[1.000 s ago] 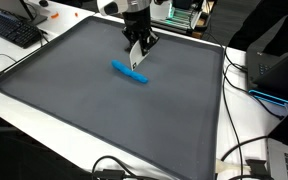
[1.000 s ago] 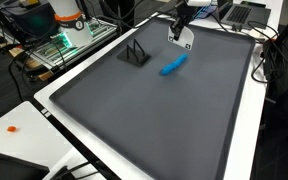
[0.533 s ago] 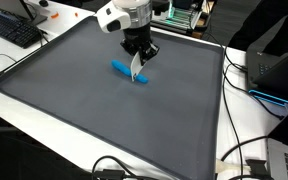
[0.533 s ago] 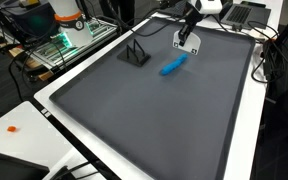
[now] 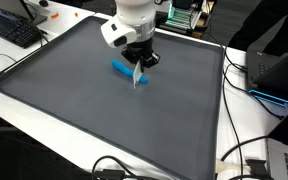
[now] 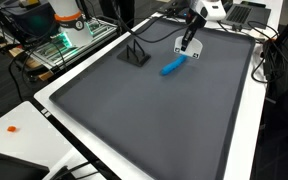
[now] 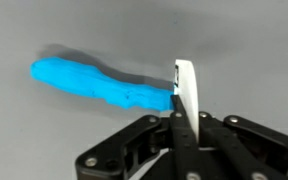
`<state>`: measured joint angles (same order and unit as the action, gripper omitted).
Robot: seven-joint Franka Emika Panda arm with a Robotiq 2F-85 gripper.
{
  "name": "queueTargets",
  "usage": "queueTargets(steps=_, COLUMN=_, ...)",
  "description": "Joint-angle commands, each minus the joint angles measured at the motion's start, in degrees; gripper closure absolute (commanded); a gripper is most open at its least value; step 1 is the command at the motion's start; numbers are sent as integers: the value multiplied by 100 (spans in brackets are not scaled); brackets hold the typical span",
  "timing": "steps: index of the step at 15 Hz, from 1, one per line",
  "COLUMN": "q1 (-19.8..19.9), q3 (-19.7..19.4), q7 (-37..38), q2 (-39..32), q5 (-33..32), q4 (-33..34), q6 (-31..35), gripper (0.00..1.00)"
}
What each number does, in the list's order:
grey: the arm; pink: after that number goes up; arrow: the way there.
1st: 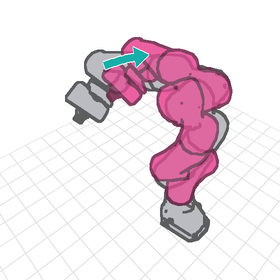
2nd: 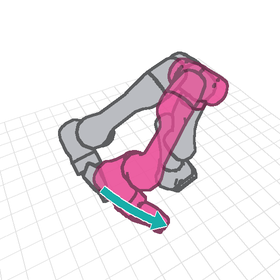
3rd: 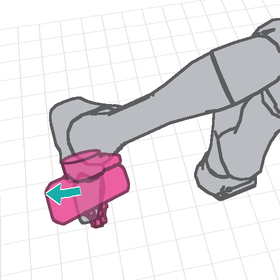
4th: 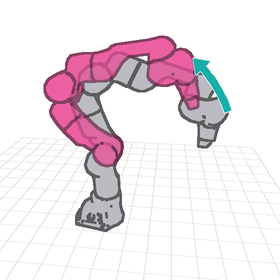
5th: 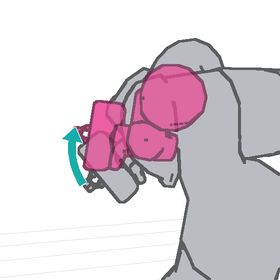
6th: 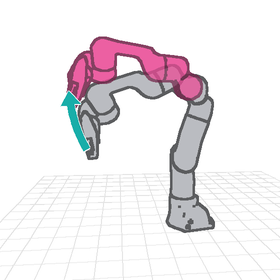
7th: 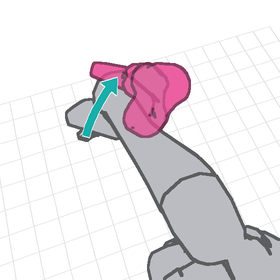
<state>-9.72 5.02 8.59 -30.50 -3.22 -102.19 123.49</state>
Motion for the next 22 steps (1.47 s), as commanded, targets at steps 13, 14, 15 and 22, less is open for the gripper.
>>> queueTargets(steps=13, q1=-147, q3=-188, q7=12, q2=-111, q5=-368, q4=-415, q6=827, gripper=99)
queueTargets(steps=14, q1=-138, q3=-189, q7=6, q2=-107, q5=-356, q4=-452, q6=852, gripper=99)
queueTargets(steps=15, q1=-127, q3=-186, q7=1, q2=-103, q5=-337, q4=-480, q6=865, gripper=99)
queueTargets(steps=22, q1=-41, q3=-115, q7=-67, q2=-47, q5=-133, q4=-646, q6=644, gripper=99)
